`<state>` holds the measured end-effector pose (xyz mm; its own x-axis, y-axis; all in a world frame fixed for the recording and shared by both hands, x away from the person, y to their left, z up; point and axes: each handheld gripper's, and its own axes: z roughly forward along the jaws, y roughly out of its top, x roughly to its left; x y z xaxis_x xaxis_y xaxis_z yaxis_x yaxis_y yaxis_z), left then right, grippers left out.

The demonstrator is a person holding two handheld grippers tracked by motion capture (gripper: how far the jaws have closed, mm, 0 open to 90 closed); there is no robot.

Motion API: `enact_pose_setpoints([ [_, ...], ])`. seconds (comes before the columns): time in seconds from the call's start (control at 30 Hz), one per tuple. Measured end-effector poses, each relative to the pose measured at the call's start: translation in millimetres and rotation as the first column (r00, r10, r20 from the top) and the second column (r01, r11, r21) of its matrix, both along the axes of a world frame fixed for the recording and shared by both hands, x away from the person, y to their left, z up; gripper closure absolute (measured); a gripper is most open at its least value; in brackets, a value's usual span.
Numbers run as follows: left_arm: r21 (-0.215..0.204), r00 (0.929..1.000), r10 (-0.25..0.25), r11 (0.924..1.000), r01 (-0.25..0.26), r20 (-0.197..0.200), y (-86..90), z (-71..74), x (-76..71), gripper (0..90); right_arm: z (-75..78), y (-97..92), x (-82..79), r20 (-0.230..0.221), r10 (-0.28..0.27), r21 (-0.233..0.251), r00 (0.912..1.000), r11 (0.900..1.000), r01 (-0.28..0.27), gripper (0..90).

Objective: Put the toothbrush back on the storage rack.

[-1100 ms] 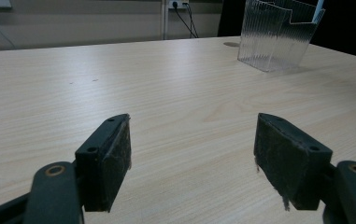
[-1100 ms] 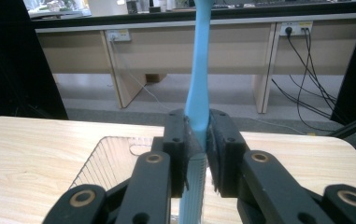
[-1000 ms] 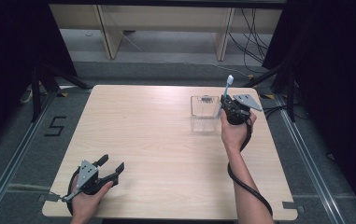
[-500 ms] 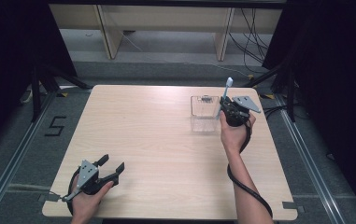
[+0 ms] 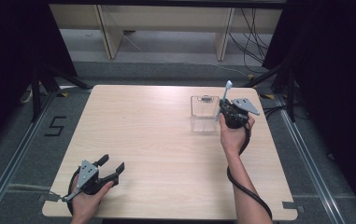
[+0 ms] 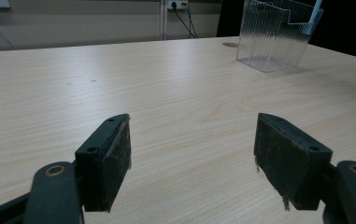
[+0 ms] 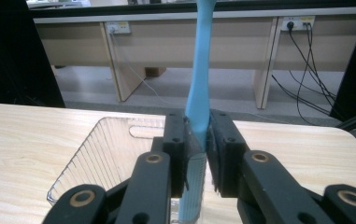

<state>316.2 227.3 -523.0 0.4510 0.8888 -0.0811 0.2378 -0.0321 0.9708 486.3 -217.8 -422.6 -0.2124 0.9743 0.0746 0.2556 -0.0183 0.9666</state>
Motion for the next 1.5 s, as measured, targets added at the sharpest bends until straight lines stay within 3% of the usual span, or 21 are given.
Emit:
enact_pose_setpoints([
  [0.3,-0.002,1.0,0.001,1.0,-0.001,0.001,-0.2,0.0,-0.1,27.0,-5.7,1.4,-1.0,-0.016,0.001,-0.005,0.9999,1.0,-0.001,78.8],
  [0.43,-0.001,1.0,0.001,1.0,-0.001,0.0,0.1,0.0,-0.1,26.9,-7.8,0.9,-0.2,-0.016,0.006,-0.028,0.9998,0.9996,-0.006,78.9],
  [0.47,-0.003,1.0,0.001,1.0,-0.001,0.002,0.1,-0.1,-0.1,26.9,-8.2,1.7,-1.3,-0.027,0.001,-0.006,0.9996,1.0,-0.001,78.8],
  [0.93,-0.003,1.0,0.003,1.0,-0.003,0.001,0.1,-0.1,-0.1,26.9,-15.9,3.0,-2.3,-0.034,-0.004,-0.017,0.9994,0.9999,0.003,78.8],
  [1.0,0.0,1.0,0.004,1.0,-0.004,-0.001,0.0,0.0,0.0,26.9,-17.0,4.2,-3.0,-0.042,-0.007,0.002,0.9991,1.0,0.007,78.8],
  [1.03,0.001,1.0,0.004,1.0,-0.004,-0.002,-0.2,0.1,0.0,26.9,-17.8,2.0,-1.8,-0.031,0.005,-0.027,0.9995,0.9996,-0.006,78.8],
  [1.1,0.004,1.0,0.004,1.0,-0.004,-0.002,-0.3,0.2,-0.5,26.9,-18.9,3.9,-3.6,-0.039,-0.003,-0.014,0.9992,0.9999,0.002,78.8],
  [1.17,0.0,1.0,0.006,1.0,-0.006,-0.003,-0.1,0.1,-0.8,26.9,-20.1,2.4,-3.7,-0.036,0.003,-0.035,0.9993,0.9994,-0.005,78.7],
  [1.5,0.002,1.0,0.006,1.0,-0.006,-0.002,0.1,0.1,-0.9,26.9,-26.4,2.9,-5.2,-0.043,0.001,-0.02,0.9991,0.9998,-0.002,78.7],
])
